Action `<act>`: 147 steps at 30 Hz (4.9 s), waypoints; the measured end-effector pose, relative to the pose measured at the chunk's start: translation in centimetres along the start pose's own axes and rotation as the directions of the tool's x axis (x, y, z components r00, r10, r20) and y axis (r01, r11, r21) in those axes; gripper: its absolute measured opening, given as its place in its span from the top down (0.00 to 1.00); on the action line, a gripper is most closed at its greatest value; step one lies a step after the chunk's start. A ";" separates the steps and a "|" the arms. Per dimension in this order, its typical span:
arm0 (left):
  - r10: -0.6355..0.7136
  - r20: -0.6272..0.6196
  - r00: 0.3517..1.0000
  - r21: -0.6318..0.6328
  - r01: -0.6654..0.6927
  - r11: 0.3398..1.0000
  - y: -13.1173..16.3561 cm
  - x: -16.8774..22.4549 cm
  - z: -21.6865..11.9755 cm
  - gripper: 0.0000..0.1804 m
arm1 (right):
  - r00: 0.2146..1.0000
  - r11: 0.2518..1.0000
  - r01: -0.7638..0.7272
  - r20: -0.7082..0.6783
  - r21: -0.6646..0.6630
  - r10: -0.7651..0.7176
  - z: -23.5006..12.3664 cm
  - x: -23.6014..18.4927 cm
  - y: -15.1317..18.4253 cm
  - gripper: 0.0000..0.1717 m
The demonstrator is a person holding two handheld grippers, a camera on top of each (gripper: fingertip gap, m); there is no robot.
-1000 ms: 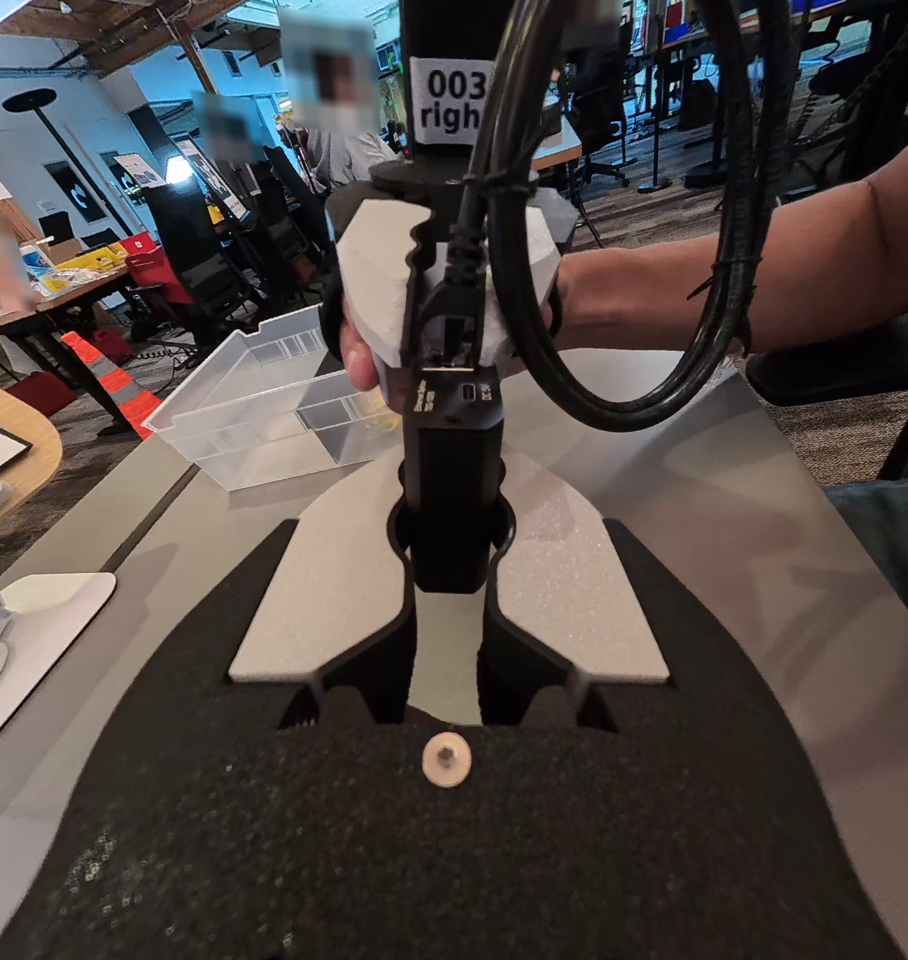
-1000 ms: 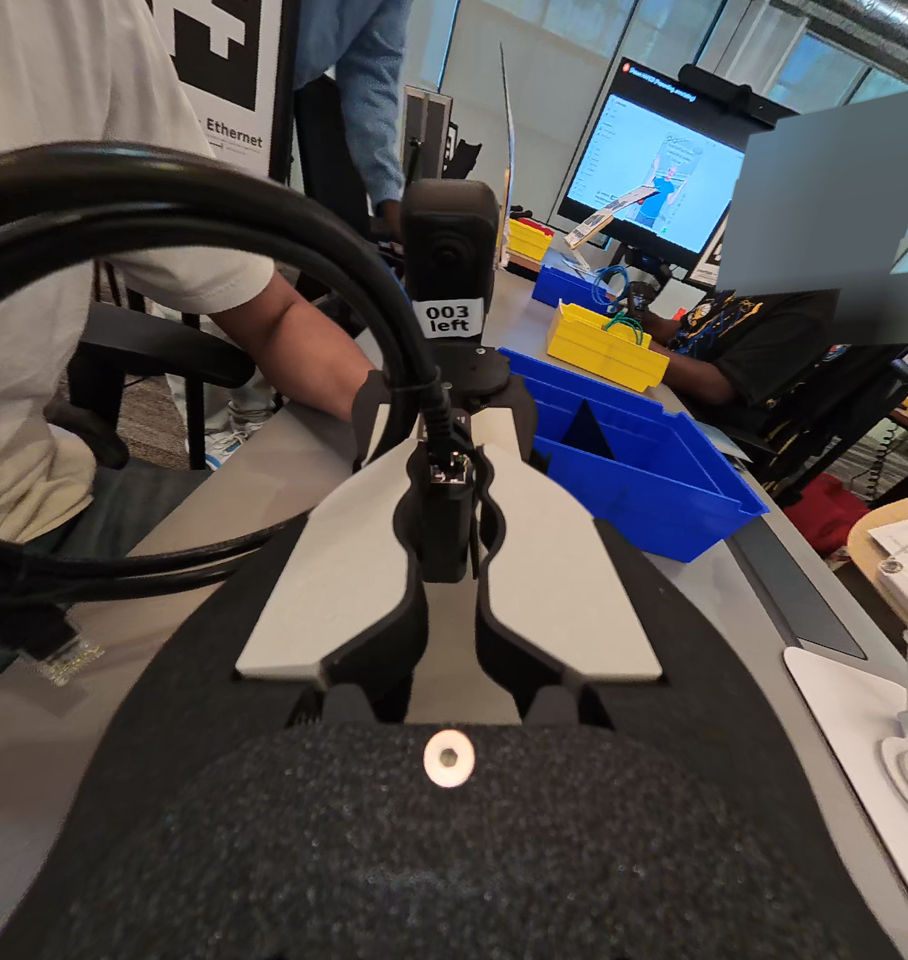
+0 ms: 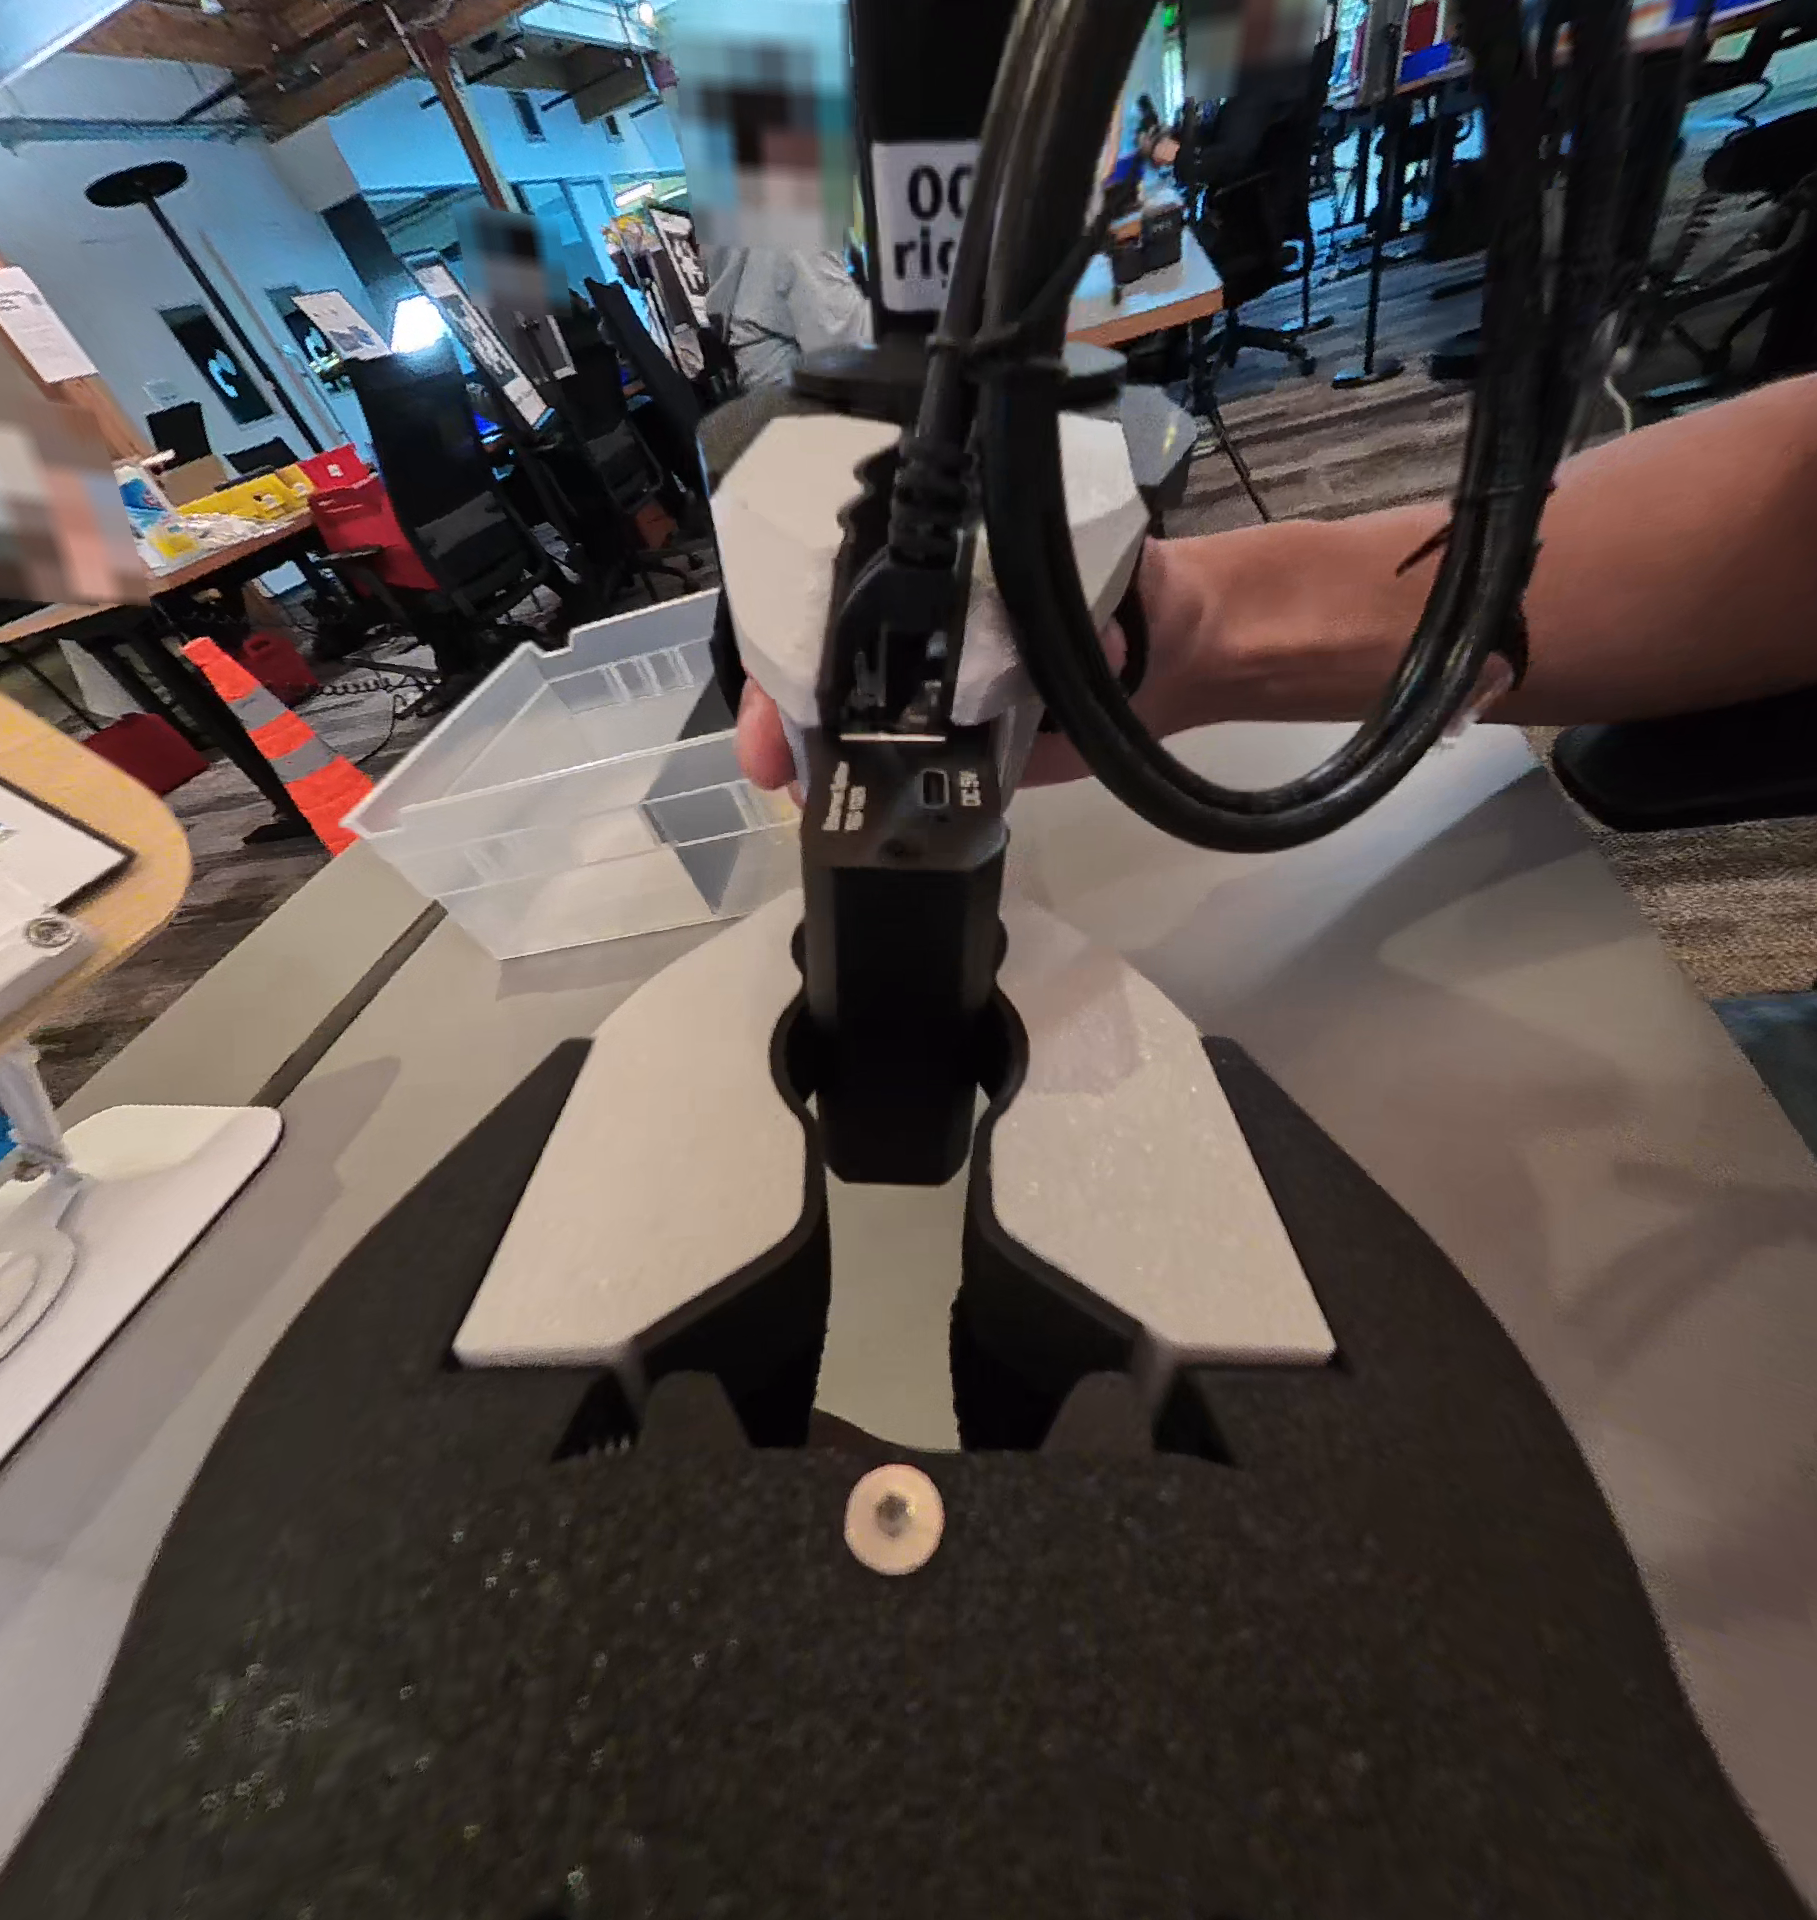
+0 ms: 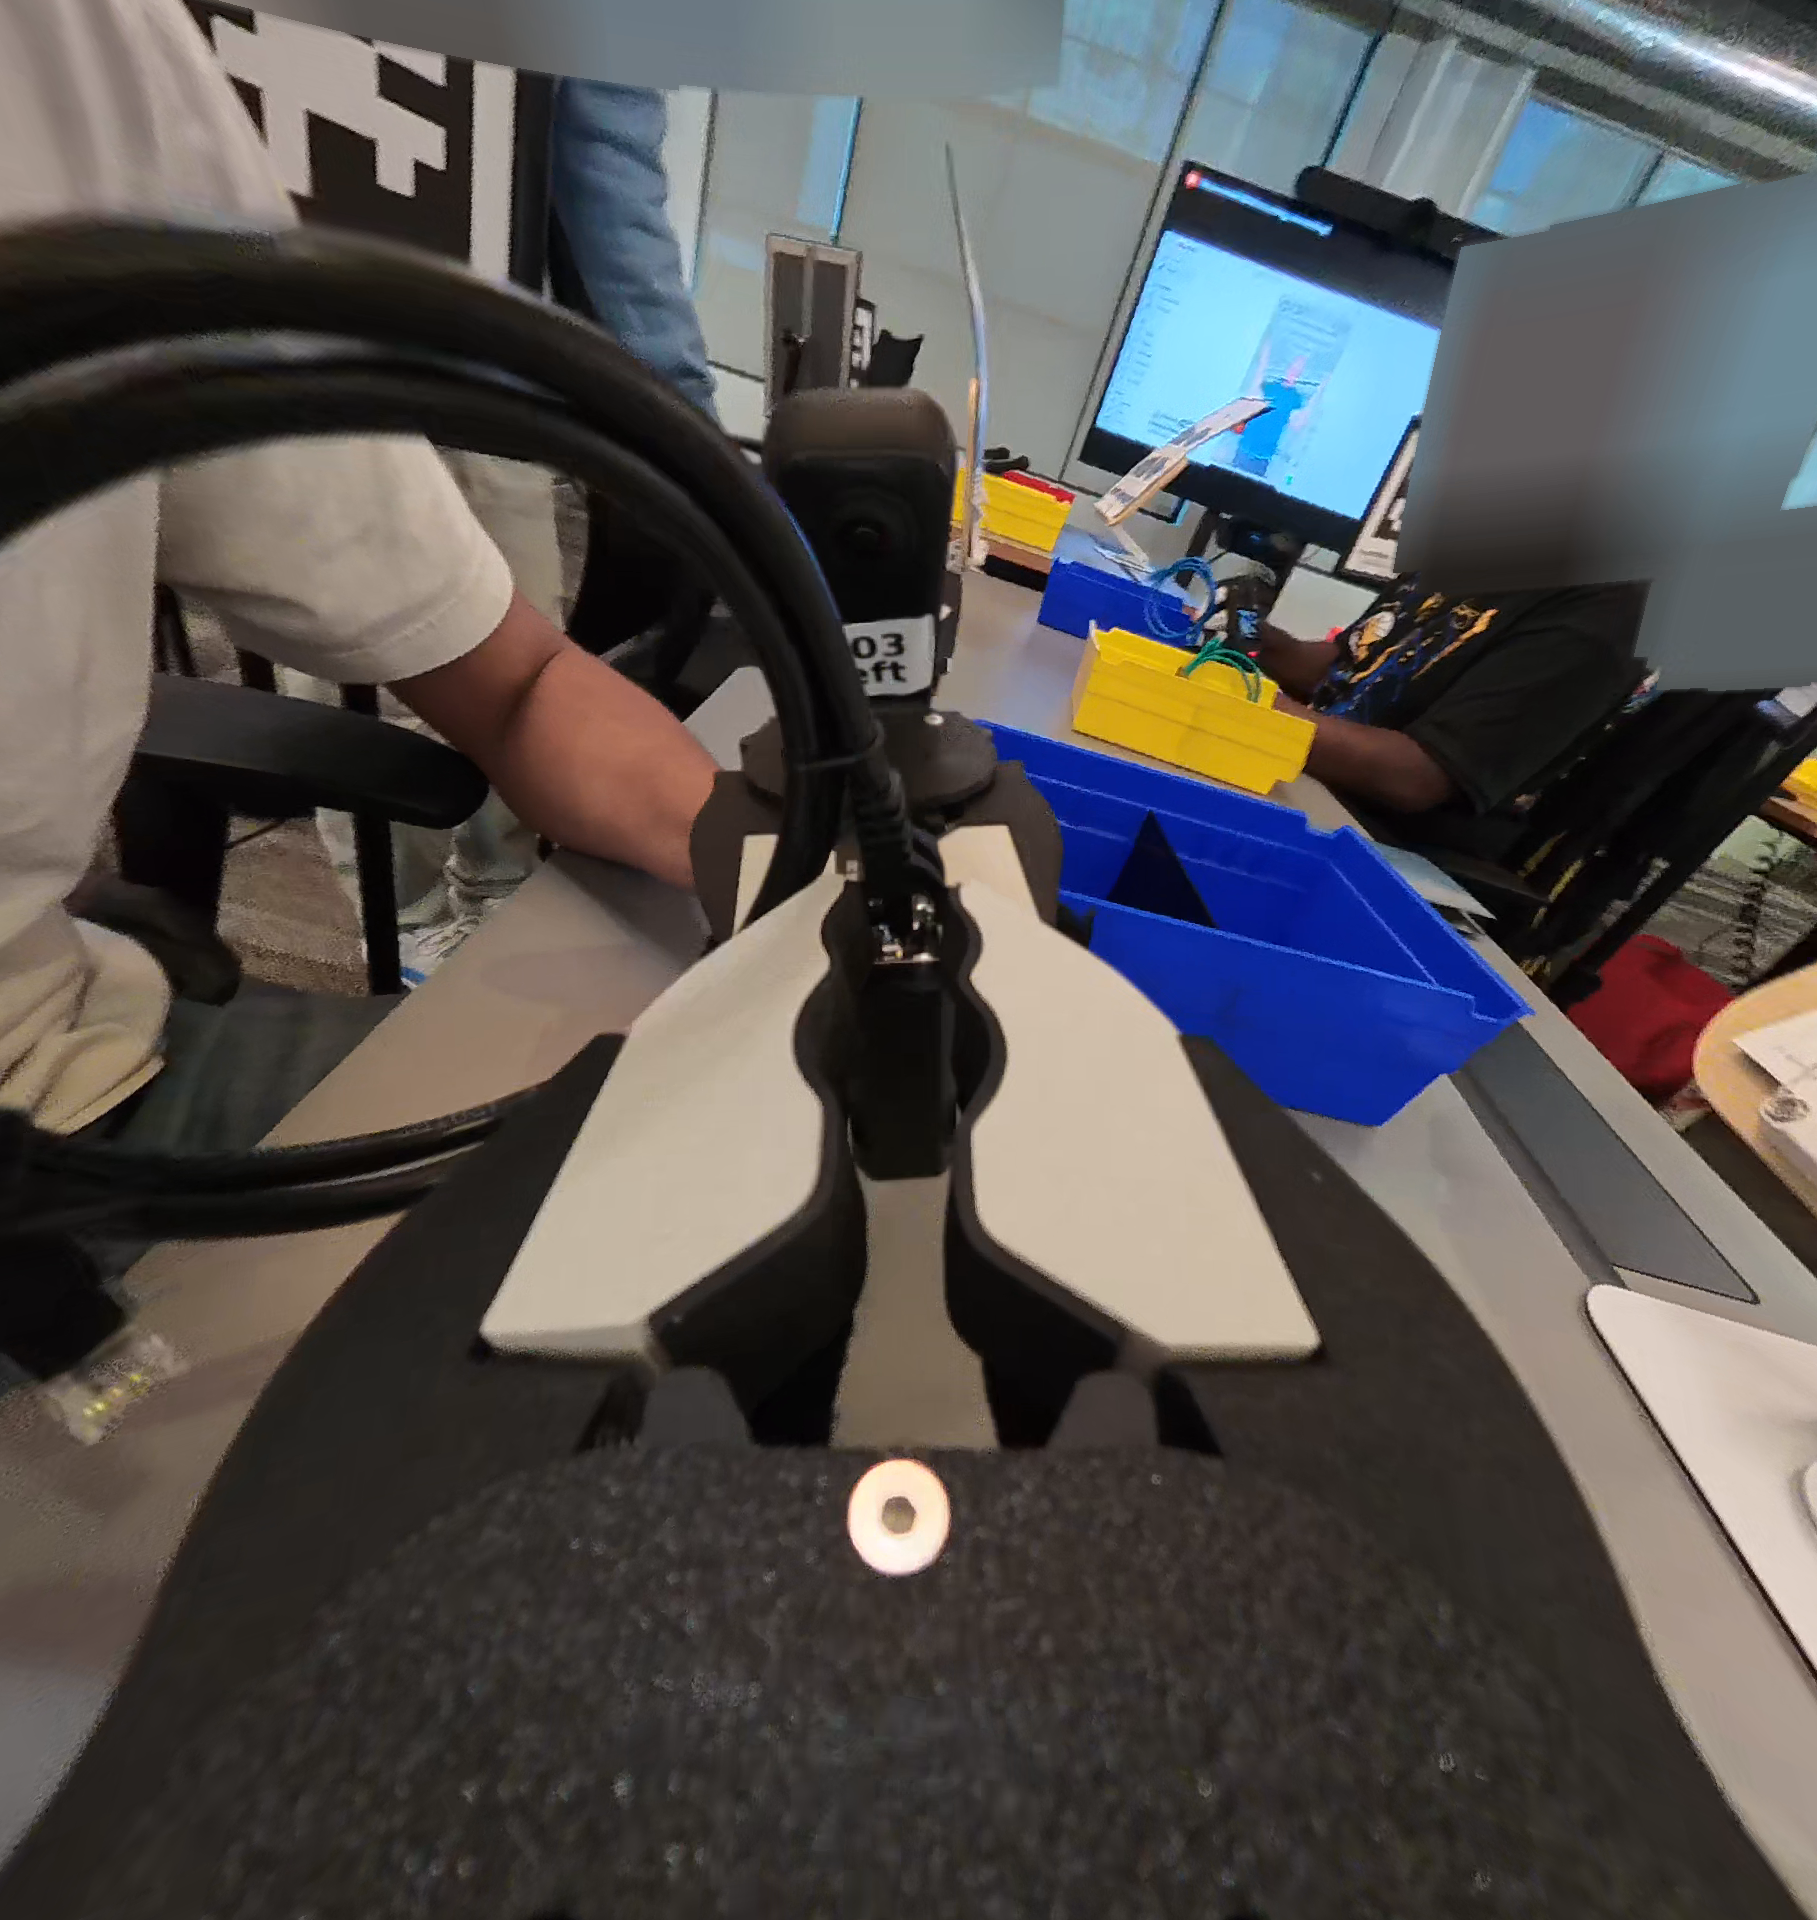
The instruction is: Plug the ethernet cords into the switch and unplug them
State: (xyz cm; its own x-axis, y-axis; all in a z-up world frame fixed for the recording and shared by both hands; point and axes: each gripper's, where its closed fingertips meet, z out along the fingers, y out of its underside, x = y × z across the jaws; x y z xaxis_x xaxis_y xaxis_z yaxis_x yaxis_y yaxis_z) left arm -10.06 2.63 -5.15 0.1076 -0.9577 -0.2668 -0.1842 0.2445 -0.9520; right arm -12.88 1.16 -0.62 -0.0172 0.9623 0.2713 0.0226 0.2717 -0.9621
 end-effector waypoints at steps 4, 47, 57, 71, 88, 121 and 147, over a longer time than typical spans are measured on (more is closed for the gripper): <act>0.101 0.070 0.992 -0.047 -0.098 0.994 0.8 -1.2 -0.2 0.86 | 0.993 0.990 0.088 -0.064 -0.109 -0.096 -0.4 1.1 0.9 0.88; 0.666 0.371 0.647 -0.635 -0.347 0.690 5.9 -8.8 -1.9 0.86 | 0.745 0.610 -0.607 -0.632 -0.509 0.214 -0.8 4.8 7.2 0.93; 0.659 0.400 0.637 -0.699 -0.254 0.669 6.3 -8.8 -1.8 0.86 | 0.739 0.569 -0.623 -0.643 -0.537 0.202 -1.4 4.6 7.3 0.93; 0.611 0.453 0.649 -0.687 -0.184 0.703 6.9 -9.2 -2.3 0.86 | 0.685 0.643 -0.625 -0.706 -0.443 0.179 -9.6 5.4 1.4 0.93; 0.084 0.358 0.930 -0.334 0.043 0.942 6.7 -5.5 0.2 0.86 | 0.667 0.387 -0.636 -0.728 -0.667 -0.158 -25.8 6.3 15.3 0.72; -0.320 0.315 0.893 -0.209 0.394 0.895 6.9 0.0 -5.4 0.72 | 0.552 0.570 -0.820 -0.330 -0.051 0.766 -6.4 6.9 1.6 0.64; -0.407 0.688 0.601 -0.248 0.721 0.647 12.2 3.1 -13.7 0.67 | 0.274 -0.105 -0.958 -0.960 -0.267 -0.056 -29.7 21.1 25.1 0.62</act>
State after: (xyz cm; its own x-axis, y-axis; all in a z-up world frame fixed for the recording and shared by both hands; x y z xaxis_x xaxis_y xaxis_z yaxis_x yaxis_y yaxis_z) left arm -25.33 0.56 -15.58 0.8115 -0.5710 0.1239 -0.2837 -0.5704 -0.7708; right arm 16.98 28.59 -18.31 0.9539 0.2580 0.1536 0.2807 -0.9478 -0.1514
